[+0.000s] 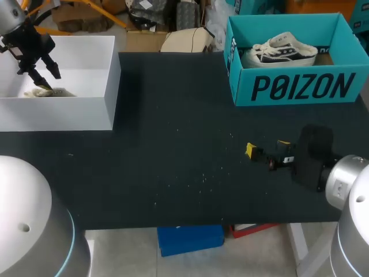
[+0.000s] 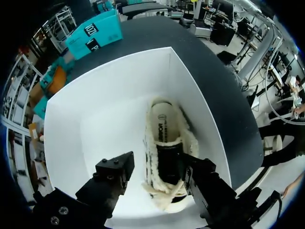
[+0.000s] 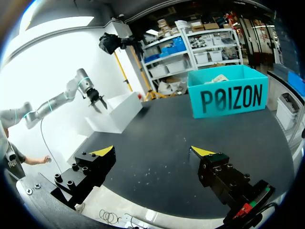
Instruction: Take the shoe out of the shoebox, open the shoe tongue, remove and reinsert the insole, then place the shoe into the shoebox
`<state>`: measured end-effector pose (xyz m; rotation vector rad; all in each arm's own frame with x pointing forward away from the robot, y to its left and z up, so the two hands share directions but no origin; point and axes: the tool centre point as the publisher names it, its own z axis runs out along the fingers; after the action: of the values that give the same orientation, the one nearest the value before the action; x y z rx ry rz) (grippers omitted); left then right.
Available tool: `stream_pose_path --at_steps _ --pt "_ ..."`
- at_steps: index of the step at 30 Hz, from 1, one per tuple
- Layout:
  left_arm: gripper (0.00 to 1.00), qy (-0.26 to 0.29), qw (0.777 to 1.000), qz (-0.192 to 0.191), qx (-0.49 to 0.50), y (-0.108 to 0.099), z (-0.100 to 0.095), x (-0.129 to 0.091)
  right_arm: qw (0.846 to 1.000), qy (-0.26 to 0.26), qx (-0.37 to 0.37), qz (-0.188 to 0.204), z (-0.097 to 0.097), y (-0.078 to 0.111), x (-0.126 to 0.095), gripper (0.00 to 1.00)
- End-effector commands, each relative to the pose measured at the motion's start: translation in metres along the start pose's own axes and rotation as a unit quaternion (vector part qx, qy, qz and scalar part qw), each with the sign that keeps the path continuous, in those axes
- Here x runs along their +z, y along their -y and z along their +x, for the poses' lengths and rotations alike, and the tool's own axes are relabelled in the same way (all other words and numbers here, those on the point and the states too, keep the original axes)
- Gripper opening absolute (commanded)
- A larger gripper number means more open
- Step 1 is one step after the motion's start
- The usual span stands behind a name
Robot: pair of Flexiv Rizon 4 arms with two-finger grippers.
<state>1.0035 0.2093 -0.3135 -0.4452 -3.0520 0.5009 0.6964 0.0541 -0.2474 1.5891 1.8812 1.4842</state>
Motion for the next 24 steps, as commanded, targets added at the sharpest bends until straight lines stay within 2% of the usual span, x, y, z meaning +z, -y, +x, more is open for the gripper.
stream_pose_path --at_steps 1,7,13,17,24 --pt "1.0 0.007 1.0 -0.002 -0.001 0.011 0.001 -0.029 1.0 0.002 0.0 -0.003 0.002 0.002 0.001 1.0" --pt "1.0 0.01 1.0 -0.003 -0.001 0.035 -0.006 -0.076 1.0 0.002 0.0 -0.003 0.002 0.002 0.001 1.0" --pt "1.0 0.025 0.999 -0.03 0.009 0.062 0.005 -0.109 1.0 0.002 0.0 -0.003 0.002 0.002 0.001 1.0" --pt "1.0 0.026 0.998 -0.051 0.02 0.085 0.018 -0.118 1.0 0.002 0.0 -0.003 0.002 0.002 0.001 1.0" --pt "1.0 0.021 0.998 -0.057 0.017 0.111 0.046 -0.11 1.0 0.002 0.0 -0.003 0.002 0.002 0.001 1.0"
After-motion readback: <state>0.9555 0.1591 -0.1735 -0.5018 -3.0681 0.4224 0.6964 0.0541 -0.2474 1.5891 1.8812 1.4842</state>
